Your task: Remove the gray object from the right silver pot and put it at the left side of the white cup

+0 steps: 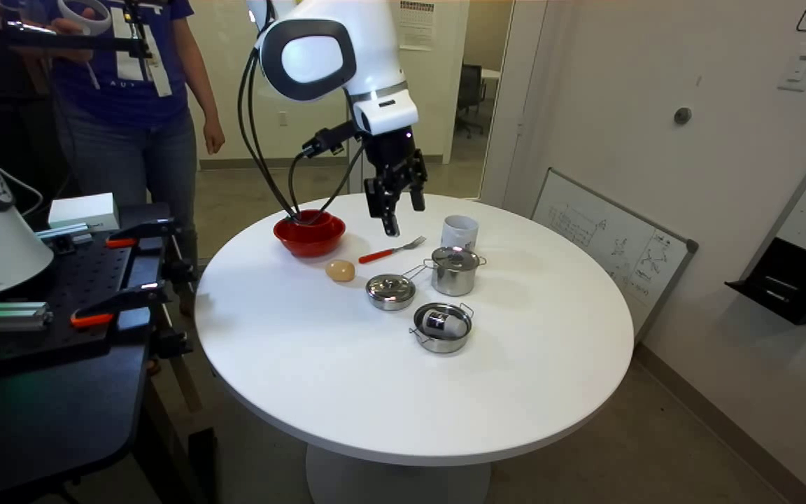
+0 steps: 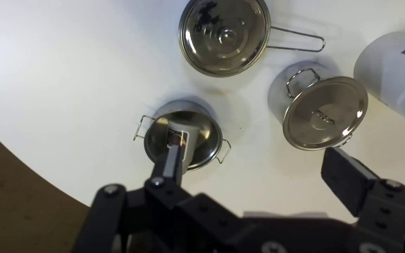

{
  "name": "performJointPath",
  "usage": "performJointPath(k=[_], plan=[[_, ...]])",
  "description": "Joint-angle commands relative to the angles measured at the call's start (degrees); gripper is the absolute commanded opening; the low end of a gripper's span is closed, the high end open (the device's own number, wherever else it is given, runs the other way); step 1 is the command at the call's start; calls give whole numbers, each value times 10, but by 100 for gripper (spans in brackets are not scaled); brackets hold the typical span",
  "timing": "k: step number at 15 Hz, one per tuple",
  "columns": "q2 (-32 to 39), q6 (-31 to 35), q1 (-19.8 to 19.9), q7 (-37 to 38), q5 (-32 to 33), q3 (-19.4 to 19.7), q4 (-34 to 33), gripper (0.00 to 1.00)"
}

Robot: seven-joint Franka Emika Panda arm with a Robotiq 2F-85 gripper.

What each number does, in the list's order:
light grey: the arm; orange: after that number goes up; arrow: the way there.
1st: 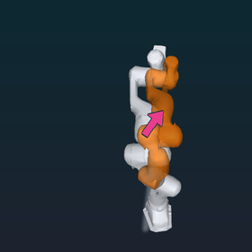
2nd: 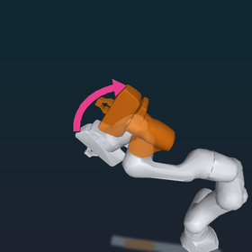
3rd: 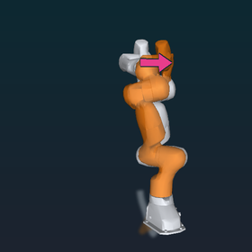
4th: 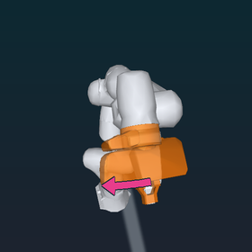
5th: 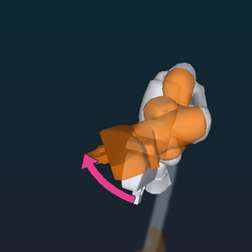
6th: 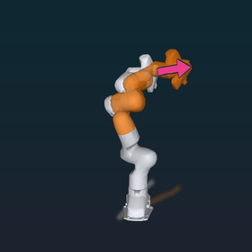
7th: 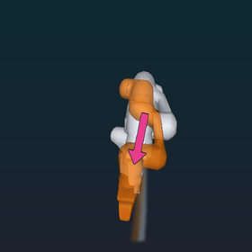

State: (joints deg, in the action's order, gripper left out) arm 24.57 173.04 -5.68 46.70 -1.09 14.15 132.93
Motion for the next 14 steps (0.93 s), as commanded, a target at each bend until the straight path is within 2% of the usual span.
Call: performJointPath(k=[1, 14], plan=[[62, 20, -25, 12, -36, 31, -37, 100], [193, -33, -50, 1, -47, 86, -149, 100]])
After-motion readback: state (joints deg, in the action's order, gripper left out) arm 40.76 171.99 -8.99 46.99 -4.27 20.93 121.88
